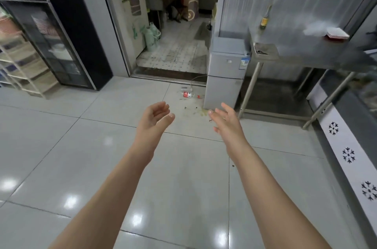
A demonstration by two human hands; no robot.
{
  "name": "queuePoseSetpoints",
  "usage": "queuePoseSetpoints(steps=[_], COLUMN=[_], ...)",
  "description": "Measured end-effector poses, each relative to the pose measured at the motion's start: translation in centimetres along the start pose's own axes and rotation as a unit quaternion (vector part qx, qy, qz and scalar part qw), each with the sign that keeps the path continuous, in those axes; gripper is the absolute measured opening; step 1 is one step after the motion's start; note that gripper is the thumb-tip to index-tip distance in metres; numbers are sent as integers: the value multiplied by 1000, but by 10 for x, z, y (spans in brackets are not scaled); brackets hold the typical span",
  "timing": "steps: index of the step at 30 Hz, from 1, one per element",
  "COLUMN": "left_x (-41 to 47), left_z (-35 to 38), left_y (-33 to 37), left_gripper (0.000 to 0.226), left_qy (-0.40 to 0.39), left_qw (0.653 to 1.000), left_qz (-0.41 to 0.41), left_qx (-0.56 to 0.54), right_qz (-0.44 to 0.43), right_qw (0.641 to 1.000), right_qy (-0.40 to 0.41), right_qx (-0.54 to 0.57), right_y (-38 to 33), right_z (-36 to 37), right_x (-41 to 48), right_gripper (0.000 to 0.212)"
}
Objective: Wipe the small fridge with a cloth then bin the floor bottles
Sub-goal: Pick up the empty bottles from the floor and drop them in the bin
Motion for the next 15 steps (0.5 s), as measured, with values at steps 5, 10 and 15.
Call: queuePoseSetpoints(steps=[5,10,15], left_x=[100,220,350], left_z=[-11,-33,-64], left_y=[-11,-28,-38], left_gripper=[34,36,35], left_qy=[7,-1,-29], left_qw=[1000,1000,999], left_qz=[-4,-5,-18], left_qx=[-3,5,13], right_qz=[3,8,34], right_qw=[1000,1000,999], right_qy=[-12,5,37], right_qx=[-15,-23,-16], right_y=[-6,-3,-9], right_z=[55,123,194], right_x=[88,186,282], right_gripper=[63,62,60])
Point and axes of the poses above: each hand's wrist, its own x-axis towards the middle knuckle, its own z-axis out of the palm, y = z × x, the point moved 4 cm from there along x, towards the middle knuckle, and after that the axes turned 4 degrees about y, right-handed, at the moved point
